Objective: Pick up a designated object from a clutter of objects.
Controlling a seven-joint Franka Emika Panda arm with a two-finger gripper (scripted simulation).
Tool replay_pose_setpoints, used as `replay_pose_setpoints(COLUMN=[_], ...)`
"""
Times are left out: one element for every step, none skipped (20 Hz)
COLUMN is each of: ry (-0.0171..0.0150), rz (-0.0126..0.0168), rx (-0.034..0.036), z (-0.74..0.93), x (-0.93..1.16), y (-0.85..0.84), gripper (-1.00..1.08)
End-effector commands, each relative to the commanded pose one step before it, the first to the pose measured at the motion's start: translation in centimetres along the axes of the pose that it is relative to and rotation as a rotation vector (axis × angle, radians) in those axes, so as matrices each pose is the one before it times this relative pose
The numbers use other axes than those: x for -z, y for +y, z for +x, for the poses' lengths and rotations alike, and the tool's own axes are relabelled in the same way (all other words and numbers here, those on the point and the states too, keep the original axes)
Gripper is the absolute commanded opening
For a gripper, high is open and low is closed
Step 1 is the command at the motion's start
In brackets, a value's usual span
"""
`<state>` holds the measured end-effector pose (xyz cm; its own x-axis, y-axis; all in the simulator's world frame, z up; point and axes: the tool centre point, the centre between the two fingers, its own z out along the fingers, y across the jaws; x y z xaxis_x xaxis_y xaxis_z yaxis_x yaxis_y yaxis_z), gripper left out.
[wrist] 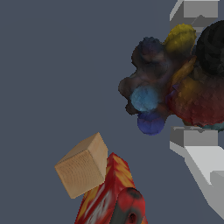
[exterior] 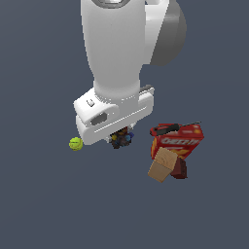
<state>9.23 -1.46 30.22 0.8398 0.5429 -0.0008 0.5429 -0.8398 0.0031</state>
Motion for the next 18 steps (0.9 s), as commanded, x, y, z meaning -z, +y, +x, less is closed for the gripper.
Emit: replay_pose_setpoints(ry=[0.00032,-0.00005,0.0,0.00003,0.0,0.0001,0.0,0.0,0.00014,0.0,0.0,0.00017,0.0,0.0,0.0,0.0,0.0,0.0], rz=[-0.00037,0.00067,0.0,0.00066,0.0,0.00064,0.0,0.0,0.00062,0.0,0.0,0.0006,0.0,0.0,0.0,0.0,0.0,0.0], rx=[-0.00053,-0.00018,0.0,-0.00021,0.0,-0.00024,0.0,0.0,-0.00027,0.0,0.0,-0.00029,0.0,0.0,0.0,0.0,0.0,0.0], z=[0.799,0.32,0.314,0.292,0.282,0.253,0.245,0.224,0.19,0.184,0.164,0.129,0.126,0.107,0.088,0.069,0.049,0.029], x=[2.474,0.883,0.862,0.786,0.739,0.659,0.613,0.553,0.484,0.437,0.38,0.316,0.269,0.216,0.164,0.117,0.074,0.039], y=[-1.728,-0.612,-0.609,-0.534,-0.518,-0.435,-0.427,-0.385,-0.305,-0.302,-0.261,-0.181,-0.181,-0.142,-0.105,-0.071,-0.042,-0.021], gripper=[-1.0,-1.0,-1.0,-1.0,-1.0,-1.0,-1.0,-1.0,-1.0,-1.0,-1.0,-1.0,-1.0,-1.0,-1.0,-1.0,-1.0,-1.0])
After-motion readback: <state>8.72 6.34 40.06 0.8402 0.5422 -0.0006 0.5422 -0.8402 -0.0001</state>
